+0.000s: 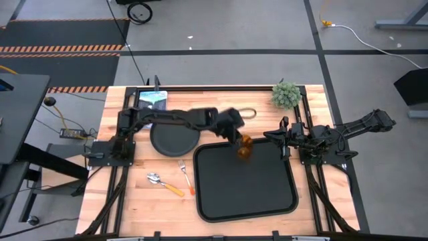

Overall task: Pick and place plate/cup/fork/spoon on tray
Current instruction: Put the brown cup on the black serving tray

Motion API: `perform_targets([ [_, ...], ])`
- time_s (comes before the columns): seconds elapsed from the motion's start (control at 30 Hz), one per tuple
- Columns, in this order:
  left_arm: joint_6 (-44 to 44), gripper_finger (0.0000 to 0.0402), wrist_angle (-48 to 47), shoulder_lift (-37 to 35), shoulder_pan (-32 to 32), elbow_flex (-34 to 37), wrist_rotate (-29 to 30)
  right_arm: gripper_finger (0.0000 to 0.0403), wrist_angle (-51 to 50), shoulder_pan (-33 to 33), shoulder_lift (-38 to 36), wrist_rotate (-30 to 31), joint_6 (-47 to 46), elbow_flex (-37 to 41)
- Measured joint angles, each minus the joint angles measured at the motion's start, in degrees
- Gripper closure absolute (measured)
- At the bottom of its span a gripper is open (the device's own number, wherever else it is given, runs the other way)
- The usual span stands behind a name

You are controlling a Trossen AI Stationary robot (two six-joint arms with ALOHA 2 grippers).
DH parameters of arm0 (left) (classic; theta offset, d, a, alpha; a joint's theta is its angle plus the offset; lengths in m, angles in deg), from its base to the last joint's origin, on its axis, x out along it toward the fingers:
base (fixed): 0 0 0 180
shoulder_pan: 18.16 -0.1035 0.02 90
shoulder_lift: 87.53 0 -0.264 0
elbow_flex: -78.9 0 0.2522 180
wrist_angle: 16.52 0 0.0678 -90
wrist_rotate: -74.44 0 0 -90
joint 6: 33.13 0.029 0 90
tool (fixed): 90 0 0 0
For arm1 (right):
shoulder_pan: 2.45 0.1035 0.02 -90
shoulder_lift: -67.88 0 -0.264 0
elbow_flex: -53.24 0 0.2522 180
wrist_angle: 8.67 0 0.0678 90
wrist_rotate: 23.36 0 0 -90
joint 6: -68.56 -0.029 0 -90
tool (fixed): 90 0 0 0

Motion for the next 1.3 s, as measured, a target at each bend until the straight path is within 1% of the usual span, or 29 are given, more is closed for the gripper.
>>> perform_targets([
  [0.13,-0.7,0.0386,0.9,2.0,2.8,0.0,1.3,0.0376,0.0,0.0,0.0,0.0,0.0,0.0],
  [0.33,-0.8,0.0384,1.6,4.8,3.8,0.0,1.7,0.0376,0.0,0.0,0.0,0.0,0.0,0.0],
  [0.43,-0.7,0.0372,1.9,4.7,3.8,0.0,2.1,0.0376,0.0,0.0,0.0,0.0,0.0,0.0],
  [0.57,-0.7,0.0347,2.2,4.7,3.8,0.0,4.8,0.0376,0.0,0.0,0.0,0.0,0.0,0.0],
  [0.8,-0.6,0.0306,4.1,4.7,3.8,0.0,4.9,0.0376,0.0,0.0,0.0,0.0,0.0,0.0],
  [0.9,1.5,0.0297,4.5,4.2,3.8,-0.7,4.3,0.0376,0.0,0.0,0.0,0.0,0.0,0.0],
  [0.97,3.4,0.0295,4.4,3.5,3.8,-2.3,4.2,0.0376,0.0,0.0,0.0,0.0,0.0,0.0],
  [1.07,6.6,0.0295,0.8,2.6,3.8,-5.6,4.2,0.0376,0.0,0.0,0.0,0.0,0.0,0.0],
  [1.17,8.7,0.0296,-10.1,2.6,4.3,-9.5,4.2,0.0376,0.0,0.0,0.0,0.0,0.0,0.0],
  [1.3,8.9,0.0307,-19.3,2.4,5.1,-10.3,4.2,0.0376,0.0,0.0,0.0,0.0,0.0,0.0],
])
